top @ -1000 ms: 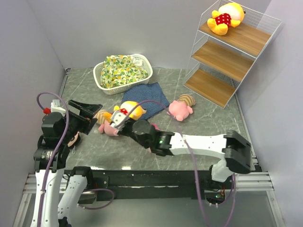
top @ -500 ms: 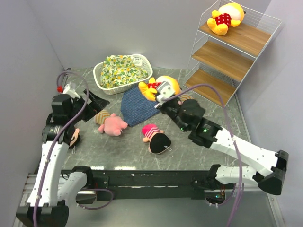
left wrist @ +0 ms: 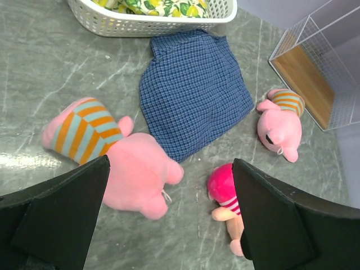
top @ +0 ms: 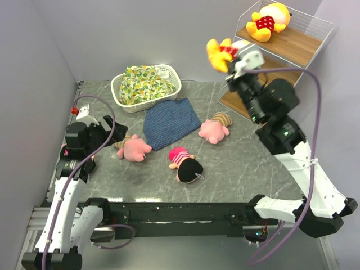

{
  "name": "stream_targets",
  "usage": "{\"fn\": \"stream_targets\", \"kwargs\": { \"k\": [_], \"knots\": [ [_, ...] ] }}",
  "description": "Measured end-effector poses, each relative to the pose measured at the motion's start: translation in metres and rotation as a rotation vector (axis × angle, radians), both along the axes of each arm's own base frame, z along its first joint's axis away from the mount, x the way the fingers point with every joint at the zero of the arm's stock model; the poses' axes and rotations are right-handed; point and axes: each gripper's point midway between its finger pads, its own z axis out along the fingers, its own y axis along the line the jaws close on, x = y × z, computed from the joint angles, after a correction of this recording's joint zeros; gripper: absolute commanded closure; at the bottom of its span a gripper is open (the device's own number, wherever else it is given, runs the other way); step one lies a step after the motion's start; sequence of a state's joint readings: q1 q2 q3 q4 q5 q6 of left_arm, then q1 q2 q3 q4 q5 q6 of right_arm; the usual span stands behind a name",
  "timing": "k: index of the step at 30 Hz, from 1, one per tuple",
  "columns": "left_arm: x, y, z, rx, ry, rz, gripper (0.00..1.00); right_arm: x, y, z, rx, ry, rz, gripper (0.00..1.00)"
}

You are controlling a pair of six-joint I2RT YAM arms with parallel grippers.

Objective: Place and organize the stuffed toys onto the shelf

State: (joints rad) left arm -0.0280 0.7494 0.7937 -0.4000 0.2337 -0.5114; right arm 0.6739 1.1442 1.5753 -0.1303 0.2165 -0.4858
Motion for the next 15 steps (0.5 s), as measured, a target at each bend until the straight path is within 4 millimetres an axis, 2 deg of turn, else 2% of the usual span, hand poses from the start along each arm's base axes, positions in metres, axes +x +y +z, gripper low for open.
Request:
{"fn": "stream_targets", "kwargs": {
  "k": [4, 7, 11, 15],
  "knots": [
    [-0.003, 0.004, 0.006, 0.008, -0.046, 0.019, 0.04, 0.012, -0.04, 0.035, -0.004, -0.054, -0.099, 1.0],
    [-0.001, 0.004, 0.011, 0.008, -0.07, 0.02, 0.03, 0.02, -0.07, 0.053, -0.019, -0.088, -0.161, 1.0],
    [0.001, 0.004, 0.01, 0.008, -0.064, 0.02, 0.04, 0.03, -0.103, 0.072, -0.054, -0.124, -0.217, 1.0],
    [0.001, 0.003, 0.009, 0.007, -0.063, 0.017, 0.04, 0.048, -0.133, 0.08, -0.098, -0.143, -0.245, 1.0]
  ]
}}
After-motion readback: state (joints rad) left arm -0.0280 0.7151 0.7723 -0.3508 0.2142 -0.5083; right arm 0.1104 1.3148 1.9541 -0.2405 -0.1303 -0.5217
